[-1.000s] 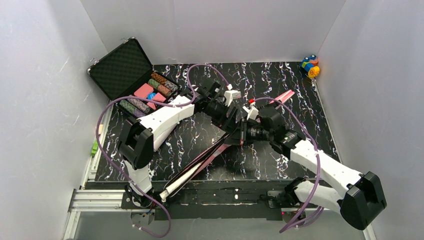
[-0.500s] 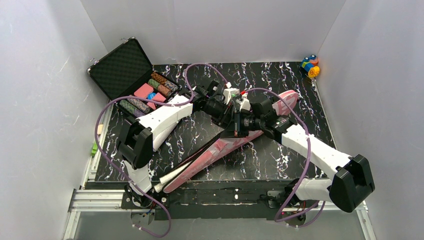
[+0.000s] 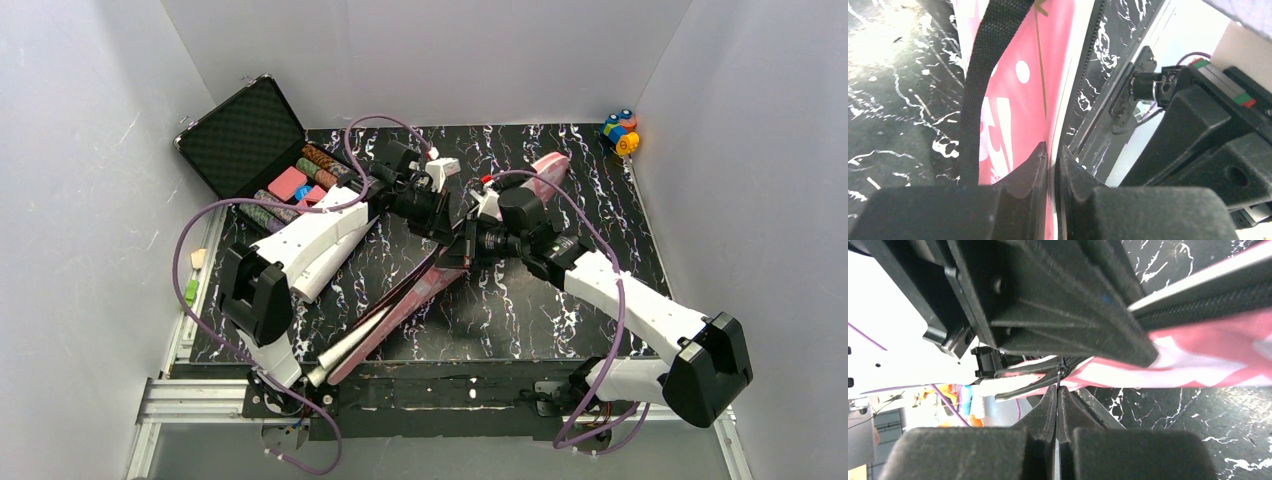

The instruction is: Pack up the badminton gear

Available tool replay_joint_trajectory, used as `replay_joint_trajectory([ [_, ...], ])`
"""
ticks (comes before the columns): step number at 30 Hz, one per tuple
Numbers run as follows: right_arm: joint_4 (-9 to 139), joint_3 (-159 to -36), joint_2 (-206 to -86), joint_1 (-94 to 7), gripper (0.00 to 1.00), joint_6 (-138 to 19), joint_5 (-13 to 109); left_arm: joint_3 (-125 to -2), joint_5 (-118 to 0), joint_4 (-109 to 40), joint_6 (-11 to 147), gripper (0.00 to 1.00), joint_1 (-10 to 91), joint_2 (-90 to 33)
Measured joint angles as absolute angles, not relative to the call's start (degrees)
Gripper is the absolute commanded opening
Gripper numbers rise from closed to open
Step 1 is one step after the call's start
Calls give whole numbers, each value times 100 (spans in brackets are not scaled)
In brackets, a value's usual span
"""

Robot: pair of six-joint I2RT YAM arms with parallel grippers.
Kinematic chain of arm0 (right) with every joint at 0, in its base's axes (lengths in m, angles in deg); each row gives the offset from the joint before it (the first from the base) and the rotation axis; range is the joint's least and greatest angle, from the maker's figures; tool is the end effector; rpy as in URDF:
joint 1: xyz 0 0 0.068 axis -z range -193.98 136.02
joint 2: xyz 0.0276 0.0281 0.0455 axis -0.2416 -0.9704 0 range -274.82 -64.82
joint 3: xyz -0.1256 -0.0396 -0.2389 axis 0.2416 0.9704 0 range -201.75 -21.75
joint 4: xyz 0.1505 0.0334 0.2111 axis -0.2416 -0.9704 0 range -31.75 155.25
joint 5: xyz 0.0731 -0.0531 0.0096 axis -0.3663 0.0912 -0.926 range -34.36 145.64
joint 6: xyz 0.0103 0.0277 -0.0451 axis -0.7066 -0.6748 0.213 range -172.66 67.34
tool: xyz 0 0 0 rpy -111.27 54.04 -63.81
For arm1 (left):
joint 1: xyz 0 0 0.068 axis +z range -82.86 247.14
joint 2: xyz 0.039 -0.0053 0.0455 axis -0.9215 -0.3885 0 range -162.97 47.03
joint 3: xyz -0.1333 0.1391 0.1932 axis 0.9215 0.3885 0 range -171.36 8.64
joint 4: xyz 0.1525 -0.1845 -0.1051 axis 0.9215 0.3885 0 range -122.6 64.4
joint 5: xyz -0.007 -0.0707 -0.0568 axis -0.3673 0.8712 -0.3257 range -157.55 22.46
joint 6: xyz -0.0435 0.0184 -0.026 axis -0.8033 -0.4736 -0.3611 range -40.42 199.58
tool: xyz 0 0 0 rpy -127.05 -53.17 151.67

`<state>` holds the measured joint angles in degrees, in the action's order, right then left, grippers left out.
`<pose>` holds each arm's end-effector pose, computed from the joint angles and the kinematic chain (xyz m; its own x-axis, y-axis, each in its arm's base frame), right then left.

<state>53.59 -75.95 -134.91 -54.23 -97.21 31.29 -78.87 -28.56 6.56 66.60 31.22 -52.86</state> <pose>0.2014 0.1898 0.3031 -0.8603 0.1091 -0.4981 -0.3707 0.5368 0.7579 0.2952 -0.2416 0.3001 -0.7915 0.3578 -0.4955 0.6108 0.4928 -0.6198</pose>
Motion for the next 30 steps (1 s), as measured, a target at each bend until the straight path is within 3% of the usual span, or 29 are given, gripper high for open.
replay_joint_trajectory([
  [13, 5475, -7536, -13462, -5694, 1, -9564, 2807, -8706, -4705, 931, 5948, 0, 3279, -5282],
  [18, 5270, -6978, -12713, -5714, 1, -9291, 2676, -8713, -4957, 1001, 5913, 0, 3242, -5288],
  [19, 5189, -6897, -12577, -5723, 11, -9273, 2654, -8724, -5033, 1023, 5922, 0, 3242, -5295],
  [20, 5112, -6816, -12468, -5736, 33, -9265, 2661, -8763, -5123, 1071, 5944, 0, 3242, -5306],
  [22, 4640, -6827, -12302, -5777, 55, -9151, 2807, -8835, -5304, 1052, 5972, 0, 3255, -5306],
  [25, 3897, -7171, -12311, -5849, 72, -8967, 3314, -8855, -5335, 982, 5970, 0, 3314, -5306],
  [30, 3670, -8137, -12536, -5858, 81, -8681, 4245, -8855, -5341, 921, 5989, 0, 3380, -5306],
])
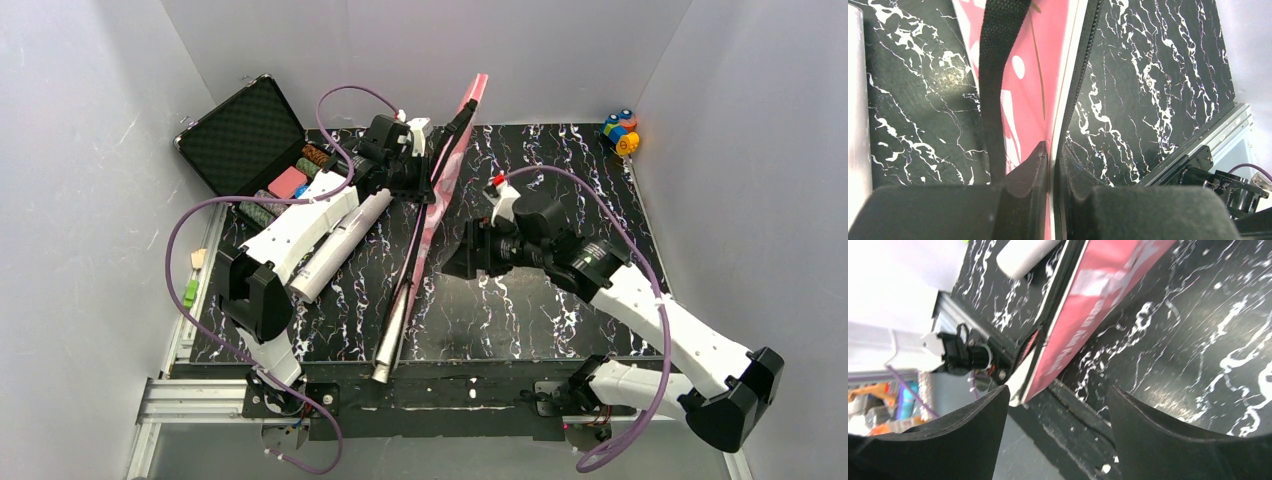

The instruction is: Pack up the badminton gear

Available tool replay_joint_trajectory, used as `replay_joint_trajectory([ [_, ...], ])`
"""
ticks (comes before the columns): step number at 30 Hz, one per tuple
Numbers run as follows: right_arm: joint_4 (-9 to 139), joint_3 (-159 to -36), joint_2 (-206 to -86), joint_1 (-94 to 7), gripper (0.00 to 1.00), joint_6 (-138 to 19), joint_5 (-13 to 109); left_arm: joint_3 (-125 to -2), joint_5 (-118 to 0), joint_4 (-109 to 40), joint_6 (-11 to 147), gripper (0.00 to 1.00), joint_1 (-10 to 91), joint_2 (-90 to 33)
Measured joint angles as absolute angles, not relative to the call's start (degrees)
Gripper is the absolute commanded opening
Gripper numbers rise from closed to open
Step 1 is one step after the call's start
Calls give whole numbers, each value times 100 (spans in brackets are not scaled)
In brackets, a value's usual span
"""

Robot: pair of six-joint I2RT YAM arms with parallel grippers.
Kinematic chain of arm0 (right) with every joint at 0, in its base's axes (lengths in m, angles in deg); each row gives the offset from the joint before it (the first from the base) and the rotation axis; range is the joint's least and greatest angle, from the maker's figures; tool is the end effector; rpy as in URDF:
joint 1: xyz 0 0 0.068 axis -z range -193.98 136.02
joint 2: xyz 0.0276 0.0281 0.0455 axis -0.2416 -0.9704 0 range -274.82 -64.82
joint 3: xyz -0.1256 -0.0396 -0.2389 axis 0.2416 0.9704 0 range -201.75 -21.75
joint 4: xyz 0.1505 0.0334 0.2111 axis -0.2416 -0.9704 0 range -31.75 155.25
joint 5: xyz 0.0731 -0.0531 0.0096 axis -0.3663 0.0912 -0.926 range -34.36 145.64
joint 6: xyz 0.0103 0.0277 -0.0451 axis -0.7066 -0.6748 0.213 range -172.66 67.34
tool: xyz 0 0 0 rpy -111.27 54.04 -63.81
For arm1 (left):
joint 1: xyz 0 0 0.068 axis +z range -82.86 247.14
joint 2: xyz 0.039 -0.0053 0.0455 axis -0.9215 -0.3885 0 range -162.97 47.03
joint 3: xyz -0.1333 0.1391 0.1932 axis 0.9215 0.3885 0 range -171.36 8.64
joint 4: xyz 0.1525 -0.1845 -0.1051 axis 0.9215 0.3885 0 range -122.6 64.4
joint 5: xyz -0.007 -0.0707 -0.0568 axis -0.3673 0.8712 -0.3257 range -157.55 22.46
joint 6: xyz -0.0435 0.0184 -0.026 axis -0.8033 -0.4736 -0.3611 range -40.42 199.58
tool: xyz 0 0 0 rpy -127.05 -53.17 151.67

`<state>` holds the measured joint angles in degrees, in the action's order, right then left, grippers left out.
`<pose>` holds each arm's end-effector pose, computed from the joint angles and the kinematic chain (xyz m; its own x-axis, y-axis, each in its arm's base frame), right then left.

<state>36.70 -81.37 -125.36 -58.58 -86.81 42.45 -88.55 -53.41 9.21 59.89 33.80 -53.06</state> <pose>0.1584 0.1677 0.3460 -0.7531 0.0250 -0.6575 -0.4862 0.6522 0.5817 0.3220 -0.2223 0.3446 -0.7818 0.1233 -0.6113 0.4404 0.8032 -0.4012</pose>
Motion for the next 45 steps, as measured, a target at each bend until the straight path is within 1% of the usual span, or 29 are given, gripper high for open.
replay_joint_trajectory([
  [6, 3672, -8668, -13288, -6061, 83, -8524, 5120, -8855, -5335, 905, 5998, 0, 3375, -5306],
  [12, 3493, -9343, -14315, -6864, 84, -8323, 6562, -8855, -5359, 936, 5913, 0, 3356, -5306],
  [17, 3495, -9769, -14778, -7419, 85, -8323, 7747, -8855, -5473, 977, 5758, 0, 3356, -5306],
  [21, 3543, -10014, -15034, -7629, 85, -8331, 8306, -8855, -5536, 1017, 5603, 1, 3358, -5306],
  [24, 3606, -10084, -15193, -7642, 82, -8331, 8516, -8859, -5564, 1049, 5526, 2, 3358, -5306],
  [26, 3672, -10104, -15344, -7642, 78, -8331, 8593, -8862, -5573, 1076, 5498, 3, 3358, -5306],
  [28, 3685, -10110, -15504, -7635, 71, -8347, 8617, -8866, -5575, 1093, 5485, 4, 3358, -5306],
  [30, 3681, -10110, -15615, -7635, 60, -8375, 8626, -8890, -5573, 1126, 5485, 4, 3360, -5306],
  [31, 3691, -10091, -15652, -7637, 52, -8393, 8626, -8912, -5571, 1141, 5485, 5, 3367, -5306],
  [32, 3726, -10058, -15655, -7637, 41, -8386, 8623, -8940, -5571, 1163, 5485, 5, 3369, -5306],
  [33, 3766, -10023, -15648, -7635, 25, -8388, 8623, -8962, -5564, 1174, 5485, 5, 3375, -5306],
  [34, 3855, -9957, -15628, -7637, 14, -8390, 8612, -8977, -5556, 1174, 5485, 5, 3382, -5306],
  [35, 3884, -9907, -15602, -7640, 4, -8368, 8636, -8988, -5551, 1176, 5487, 5, 3382, -5304],
  [36, 3875, -9846, -15565, -7642, 1, -8401, 8676, -8999, -5547, 1200, 5491, 5, 3384, -5304],
  [40, 3735, -9776, -15397, -7605, 1, -8384, 8772, -9063, -5532, 1220, 5517, 6, 3404, -5293],
  [42, 3606, -9776, -15272, -7591, 1, -8266, 8789, -9089, -5510, 1233, 5552, 10, 3404, -5256],
  [45, 3361, -9778, -15023, -7591, 1, -7979, 8789, -9154, -5418, 1266, 5644, 20, 3395, -5181],
])
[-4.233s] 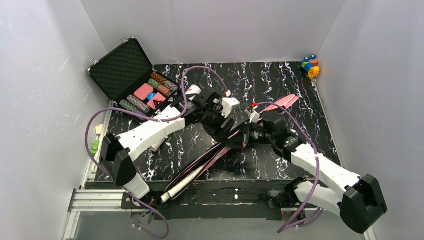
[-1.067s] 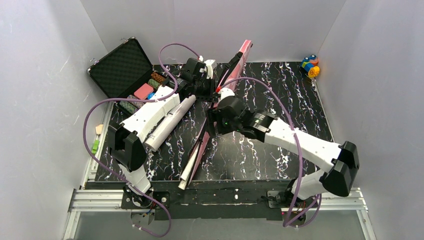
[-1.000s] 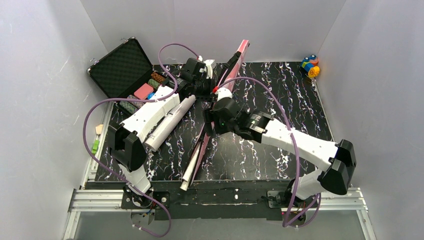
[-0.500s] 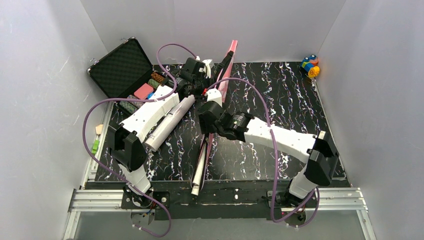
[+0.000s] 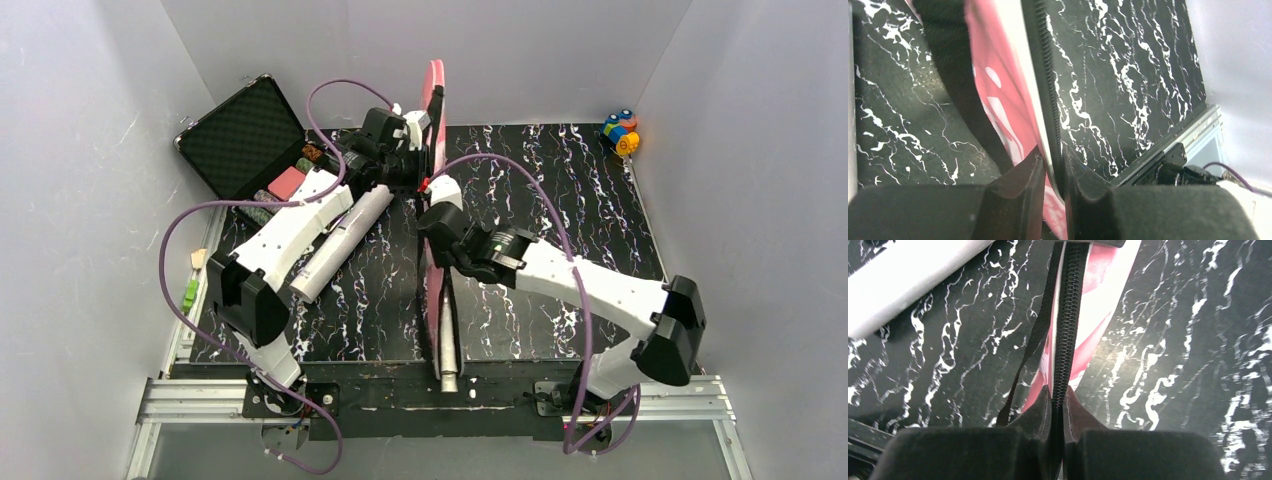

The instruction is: Pack up the badminton gear

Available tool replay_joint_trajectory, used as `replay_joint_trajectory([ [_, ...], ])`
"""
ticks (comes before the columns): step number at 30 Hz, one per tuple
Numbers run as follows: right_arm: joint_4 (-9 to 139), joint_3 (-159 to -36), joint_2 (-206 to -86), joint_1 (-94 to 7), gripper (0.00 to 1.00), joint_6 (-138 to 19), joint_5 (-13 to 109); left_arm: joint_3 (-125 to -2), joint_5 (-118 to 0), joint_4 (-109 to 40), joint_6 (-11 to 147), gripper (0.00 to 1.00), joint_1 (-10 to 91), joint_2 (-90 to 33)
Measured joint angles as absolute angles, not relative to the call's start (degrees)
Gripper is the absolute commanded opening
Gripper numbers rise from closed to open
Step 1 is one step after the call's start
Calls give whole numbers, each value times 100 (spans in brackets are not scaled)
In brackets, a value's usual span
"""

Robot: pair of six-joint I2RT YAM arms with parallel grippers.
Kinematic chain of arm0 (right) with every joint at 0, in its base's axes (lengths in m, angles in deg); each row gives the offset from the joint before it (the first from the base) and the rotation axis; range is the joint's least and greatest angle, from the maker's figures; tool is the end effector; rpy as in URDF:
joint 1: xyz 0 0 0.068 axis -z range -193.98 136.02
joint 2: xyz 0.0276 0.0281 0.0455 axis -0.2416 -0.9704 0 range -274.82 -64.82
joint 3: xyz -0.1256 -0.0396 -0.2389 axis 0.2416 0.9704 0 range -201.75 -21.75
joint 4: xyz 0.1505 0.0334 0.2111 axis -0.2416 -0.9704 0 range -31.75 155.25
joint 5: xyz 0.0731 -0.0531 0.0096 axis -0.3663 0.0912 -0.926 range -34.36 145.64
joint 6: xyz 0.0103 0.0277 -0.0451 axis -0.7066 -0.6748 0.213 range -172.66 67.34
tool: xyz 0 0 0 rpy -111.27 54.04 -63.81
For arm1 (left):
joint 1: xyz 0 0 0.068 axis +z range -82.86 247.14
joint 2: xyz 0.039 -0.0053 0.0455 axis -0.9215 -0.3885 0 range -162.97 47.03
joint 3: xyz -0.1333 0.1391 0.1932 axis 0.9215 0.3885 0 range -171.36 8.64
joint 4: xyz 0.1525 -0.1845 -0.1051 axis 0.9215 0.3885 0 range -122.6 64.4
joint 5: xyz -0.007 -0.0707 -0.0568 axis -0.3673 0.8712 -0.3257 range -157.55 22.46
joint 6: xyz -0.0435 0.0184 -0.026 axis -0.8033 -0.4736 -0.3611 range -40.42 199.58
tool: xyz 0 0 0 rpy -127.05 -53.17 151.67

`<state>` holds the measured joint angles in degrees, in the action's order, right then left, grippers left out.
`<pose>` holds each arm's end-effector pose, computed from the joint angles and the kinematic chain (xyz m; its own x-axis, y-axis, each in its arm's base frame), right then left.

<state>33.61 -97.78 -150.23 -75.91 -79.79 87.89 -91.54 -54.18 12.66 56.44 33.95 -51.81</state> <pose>0.1714 0.2812 0.3276 -0.5288 -0.1719 -0.8312 -0.3547 0.9344 0.0324 0.3155 -0.2163 0.3647 -0.7978 0.0651 -0.5994 0.3898 0.8141 -0.4305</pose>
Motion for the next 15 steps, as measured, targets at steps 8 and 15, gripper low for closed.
replay_joint_trajectory([
  [8, 2653, -9474, -13495, -7605, 1, -6351, 8523, -9627, -5232, 1237, 6278, 76, 3806, -4808],
  [15, 2347, -9441, -12450, -7605, 1, -5013, 8285, -9699, -4268, 1353, 7109, 89, 5015, -3955],
])
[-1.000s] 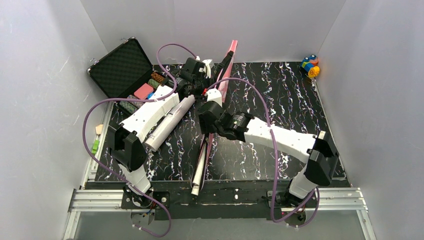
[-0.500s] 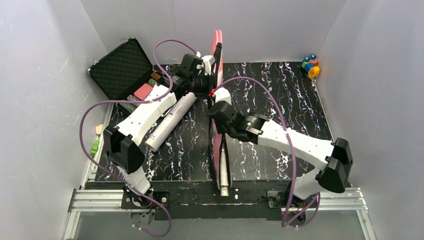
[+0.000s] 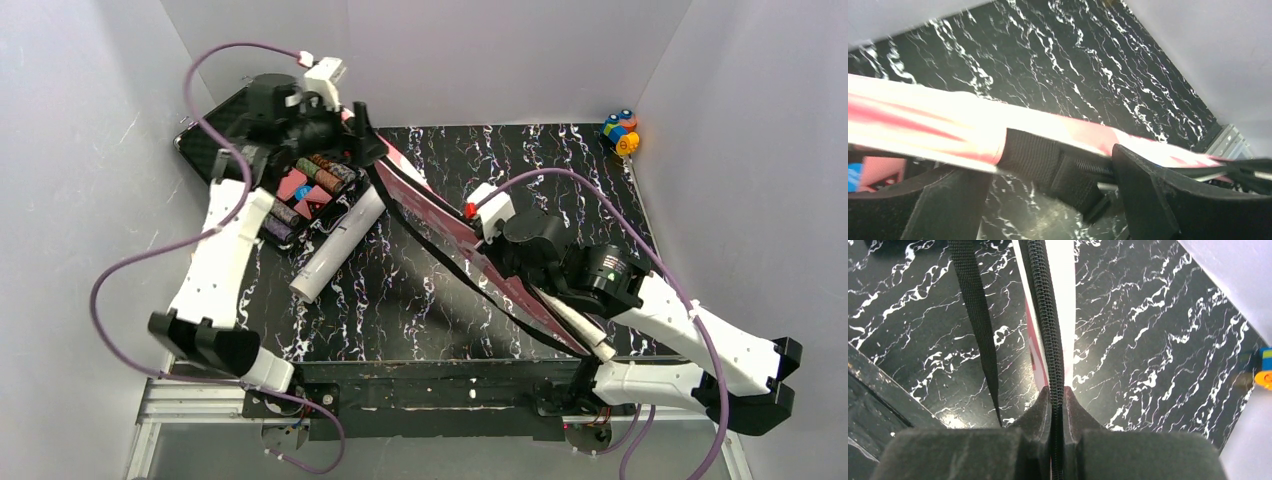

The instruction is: Pack up the badminton gear

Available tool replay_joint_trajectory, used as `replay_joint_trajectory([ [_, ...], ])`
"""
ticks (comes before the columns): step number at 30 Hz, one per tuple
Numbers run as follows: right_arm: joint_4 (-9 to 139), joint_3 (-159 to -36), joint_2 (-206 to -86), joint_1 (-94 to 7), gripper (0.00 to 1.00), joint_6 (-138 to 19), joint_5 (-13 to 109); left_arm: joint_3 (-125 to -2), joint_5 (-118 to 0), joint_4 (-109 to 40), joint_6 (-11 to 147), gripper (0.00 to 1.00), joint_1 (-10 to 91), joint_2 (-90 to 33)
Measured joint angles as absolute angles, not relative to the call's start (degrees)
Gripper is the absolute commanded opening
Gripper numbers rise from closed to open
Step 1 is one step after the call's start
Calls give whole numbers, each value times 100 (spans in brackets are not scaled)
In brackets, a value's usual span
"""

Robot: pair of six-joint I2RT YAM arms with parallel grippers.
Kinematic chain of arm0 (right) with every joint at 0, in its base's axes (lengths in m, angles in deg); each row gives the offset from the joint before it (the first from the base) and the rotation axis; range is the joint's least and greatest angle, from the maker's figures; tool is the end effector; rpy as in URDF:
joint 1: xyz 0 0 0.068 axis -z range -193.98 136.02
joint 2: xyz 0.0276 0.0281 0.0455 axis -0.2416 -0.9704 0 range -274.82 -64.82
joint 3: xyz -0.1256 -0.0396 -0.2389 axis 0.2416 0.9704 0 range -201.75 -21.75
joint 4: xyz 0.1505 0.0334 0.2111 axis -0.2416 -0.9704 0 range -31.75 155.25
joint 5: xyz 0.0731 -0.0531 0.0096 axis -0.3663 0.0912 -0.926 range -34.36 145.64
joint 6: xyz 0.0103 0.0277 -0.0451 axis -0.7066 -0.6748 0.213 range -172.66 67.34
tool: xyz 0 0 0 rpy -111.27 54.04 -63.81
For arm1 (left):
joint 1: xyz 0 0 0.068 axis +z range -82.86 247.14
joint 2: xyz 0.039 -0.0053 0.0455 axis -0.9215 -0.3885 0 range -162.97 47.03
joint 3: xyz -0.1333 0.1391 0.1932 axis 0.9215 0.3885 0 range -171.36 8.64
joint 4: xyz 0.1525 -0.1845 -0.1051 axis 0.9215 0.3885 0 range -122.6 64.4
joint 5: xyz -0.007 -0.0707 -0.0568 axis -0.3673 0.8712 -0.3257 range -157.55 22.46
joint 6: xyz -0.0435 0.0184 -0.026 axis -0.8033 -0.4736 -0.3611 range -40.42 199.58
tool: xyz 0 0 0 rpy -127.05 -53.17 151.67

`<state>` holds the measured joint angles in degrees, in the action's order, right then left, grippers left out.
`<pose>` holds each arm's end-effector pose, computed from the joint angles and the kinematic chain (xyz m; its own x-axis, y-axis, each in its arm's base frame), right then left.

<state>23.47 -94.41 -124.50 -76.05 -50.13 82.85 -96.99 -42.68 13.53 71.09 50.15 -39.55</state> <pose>0.1101 0.1731 0.4040 -0.1990 -0.4592 -0.8658 -0.6074 0.7511 -0.2587 0.2930 -0.1052 0.4654 -0.5226 0.0196 -0.8524 0.5521 0.7696 -0.3208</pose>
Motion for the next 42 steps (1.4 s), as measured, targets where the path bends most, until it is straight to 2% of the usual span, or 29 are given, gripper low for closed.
replay_joint_trajectory([
  [1, 2330, -9476, -12461, -7605, 1, -4891, 8234, -9627, -4019, 1349, 7327, 96, 5176, -3754],
  [2, 2314, -9514, -12501, -7622, 1, -4782, 8191, -9554, -3816, 1340, 7552, 98, 5277, -3564],
  [9, 1939, -9597, -12936, -7648, 1, -4248, 8092, -8298, -2319, 1198, 9777, 98, 5445, -1376],
  [13, 1810, -9597, -13034, -7653, 1, -4019, 8081, -8280, -2032, 1181, 10190, 98, 5430, -893],
  [21, 1880, -9597, -13073, -7943, 1, -3667, 7836, -7480, -1101, 1242, 10927, 98, 5222, -1120],
  [31, 1925, -9597, -13080, -8492, 1, -3438, 7804, -7587, -1530, 1952, 12402, 98, 3587, -1973],
  [42, 1989, -9614, -13089, -8678, 1, -3293, 7799, -7666, -1829, 2601, 12997, 98, 3034, -2377],
])
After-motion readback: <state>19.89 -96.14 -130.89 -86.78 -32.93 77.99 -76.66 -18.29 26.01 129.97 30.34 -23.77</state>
